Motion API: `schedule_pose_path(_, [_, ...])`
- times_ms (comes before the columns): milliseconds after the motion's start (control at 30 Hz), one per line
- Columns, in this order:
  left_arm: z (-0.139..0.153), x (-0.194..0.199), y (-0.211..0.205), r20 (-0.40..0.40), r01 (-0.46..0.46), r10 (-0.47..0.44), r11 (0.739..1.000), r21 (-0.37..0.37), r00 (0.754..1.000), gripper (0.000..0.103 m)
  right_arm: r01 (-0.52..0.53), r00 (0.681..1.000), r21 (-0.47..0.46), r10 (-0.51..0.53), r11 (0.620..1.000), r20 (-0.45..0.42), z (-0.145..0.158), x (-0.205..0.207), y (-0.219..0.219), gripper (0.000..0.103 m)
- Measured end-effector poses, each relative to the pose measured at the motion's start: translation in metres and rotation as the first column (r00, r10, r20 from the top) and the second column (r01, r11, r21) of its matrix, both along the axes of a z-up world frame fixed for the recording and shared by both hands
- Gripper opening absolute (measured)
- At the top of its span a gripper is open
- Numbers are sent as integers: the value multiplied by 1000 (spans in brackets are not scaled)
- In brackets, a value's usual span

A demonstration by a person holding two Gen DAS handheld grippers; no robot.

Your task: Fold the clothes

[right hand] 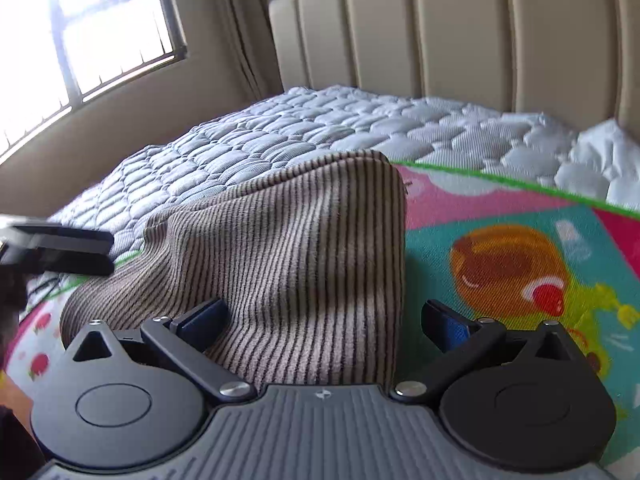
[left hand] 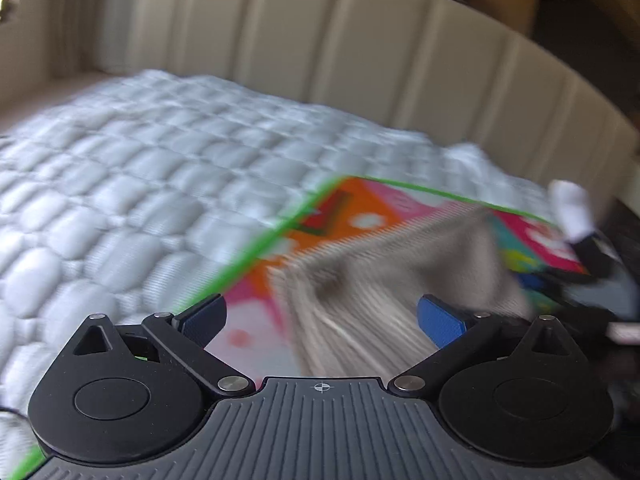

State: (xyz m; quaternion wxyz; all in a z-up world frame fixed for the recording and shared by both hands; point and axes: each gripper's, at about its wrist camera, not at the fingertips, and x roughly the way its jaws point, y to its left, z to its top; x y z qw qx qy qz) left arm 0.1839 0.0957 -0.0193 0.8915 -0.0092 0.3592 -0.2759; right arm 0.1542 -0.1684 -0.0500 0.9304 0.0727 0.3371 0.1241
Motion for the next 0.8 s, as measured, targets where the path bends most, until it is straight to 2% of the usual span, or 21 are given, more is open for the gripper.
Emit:
schedule_pose_path(33, [0,-4,-6,-8,59,-59,998,-12,998,103,2,1000,3,-2,1000,-2,0,1,-1,103])
schedule_pose_path(133, [-11,-16,-33,20,141,-144,984,113,989,103,-5,1000,-7,5,1000,-1,0,1,0,103])
schedule_pose_path(167, [-15,-18,-36,24,147,-151,981,126,988,103,-6,1000,7,6,1000,-10,0,1,-1,103])
schedule_pose_path(300, [-23,-12,-31,-4,126,-126,988,90,992,103,25,992,157,-4,987,-128,-6,8,-14,103])
schedule_pose_path(400, [-29,-9,-35,-14,116,-115,987,109,993,103,-30,986,133,51,991,-157,-4,6,-2,103])
schedule_pose_path(467, [-30,-7,-34,-24,115,-113,987,109,993,103,-21,984,143,46,990,-173,-4,4,-1,103])
schedule_pose_path(567, [-29,-4,-28,-52,96,-93,993,66,994,103,-12,982,176,45,984,-185,5,4,-12,103])
schedule_pose_path(633, [-26,-3,-24,-51,75,-73,996,44,996,103,33,992,146,-15,989,-127,21,1,-20,103])
schedule_pose_path(667, [-24,-3,-22,-43,64,-62,997,38,997,103,73,992,99,-62,992,-111,25,5,-22,103])
schedule_pose_path(733, [-23,0,-18,-38,24,-23,999,34,999,103,154,985,7,-153,988,-73,33,13,-26,103])
schedule_pose_path(800, [-25,5,-15,-60,4,-3,1000,18,998,103,237,970,-82,-240,968,-27,41,21,-29,103])
